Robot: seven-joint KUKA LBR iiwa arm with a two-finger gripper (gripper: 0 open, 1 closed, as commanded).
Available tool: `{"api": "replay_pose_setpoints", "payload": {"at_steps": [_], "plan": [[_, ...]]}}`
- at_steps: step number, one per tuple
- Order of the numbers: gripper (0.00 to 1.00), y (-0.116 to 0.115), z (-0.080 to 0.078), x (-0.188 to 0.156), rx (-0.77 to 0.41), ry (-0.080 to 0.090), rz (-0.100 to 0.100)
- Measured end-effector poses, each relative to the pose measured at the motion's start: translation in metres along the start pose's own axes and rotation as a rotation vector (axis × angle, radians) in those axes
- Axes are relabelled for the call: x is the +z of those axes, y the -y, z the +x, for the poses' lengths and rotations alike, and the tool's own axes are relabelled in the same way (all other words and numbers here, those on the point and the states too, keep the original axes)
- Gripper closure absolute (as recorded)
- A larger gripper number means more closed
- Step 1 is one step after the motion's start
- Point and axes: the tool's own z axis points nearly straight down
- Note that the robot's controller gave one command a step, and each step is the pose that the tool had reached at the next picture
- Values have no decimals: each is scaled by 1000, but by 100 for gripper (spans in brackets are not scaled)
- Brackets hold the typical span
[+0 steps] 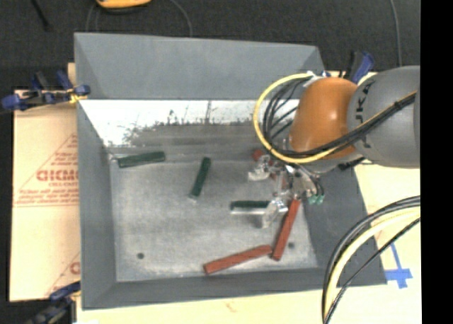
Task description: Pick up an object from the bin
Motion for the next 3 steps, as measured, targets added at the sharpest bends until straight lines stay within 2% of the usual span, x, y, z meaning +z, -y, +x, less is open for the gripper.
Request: {"api": "replay_pose_setpoints", "payload": {"at_steps": [1, 2, 3], "plan": [[0, -3, 0, -20, 206, 7, 1], [0, -3, 4, 19, 176, 7, 2], [100, -3, 4, 11, 173, 2, 0]]}}
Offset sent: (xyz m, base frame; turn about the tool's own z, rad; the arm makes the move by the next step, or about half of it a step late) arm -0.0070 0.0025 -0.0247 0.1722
